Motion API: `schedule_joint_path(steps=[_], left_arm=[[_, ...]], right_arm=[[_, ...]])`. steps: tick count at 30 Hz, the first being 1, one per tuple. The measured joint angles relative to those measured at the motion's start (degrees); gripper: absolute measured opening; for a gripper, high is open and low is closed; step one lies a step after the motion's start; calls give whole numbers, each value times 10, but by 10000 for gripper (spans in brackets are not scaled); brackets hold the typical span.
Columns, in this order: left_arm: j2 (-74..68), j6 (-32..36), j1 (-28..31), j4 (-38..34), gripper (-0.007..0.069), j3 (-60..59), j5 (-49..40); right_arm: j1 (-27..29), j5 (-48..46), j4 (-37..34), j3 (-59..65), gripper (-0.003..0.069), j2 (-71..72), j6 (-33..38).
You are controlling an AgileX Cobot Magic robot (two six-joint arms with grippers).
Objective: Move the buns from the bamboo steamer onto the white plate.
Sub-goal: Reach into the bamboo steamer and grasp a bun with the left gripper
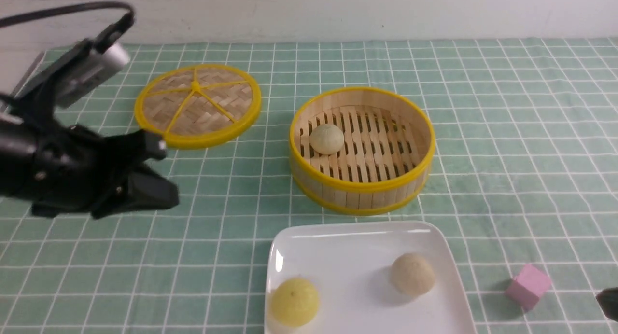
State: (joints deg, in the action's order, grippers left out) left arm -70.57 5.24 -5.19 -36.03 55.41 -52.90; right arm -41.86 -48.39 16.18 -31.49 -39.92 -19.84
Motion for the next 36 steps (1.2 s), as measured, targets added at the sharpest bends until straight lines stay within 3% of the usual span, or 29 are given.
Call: schedule_joint_path(steps=[5,9,15,20,28,30,36], left_arm=[[-144,-103,-123,68,36,129,0],[-271,-212,-210,197,161,275,0],[-414,-292,-267,336,349,457,-1],[-506,-297,-282,375,395,564,-3],[-601,-301,-283,427,340,622,26],[-612,-301,-283,436,293,622,33],[-611,-300,-283,411,41,636,-6]], right_arm=[[0,20,2,2,-15,35,0],[0,22,2,2,-15,37,-1],[0,22,2,3,-9,37,-1],[0,22,2,3,-6,37,-1],[0,26,2,3,-6,37,-1],[0,26,2,3,-6,37,-1],[0,33,2,3,-6,37,-1]])
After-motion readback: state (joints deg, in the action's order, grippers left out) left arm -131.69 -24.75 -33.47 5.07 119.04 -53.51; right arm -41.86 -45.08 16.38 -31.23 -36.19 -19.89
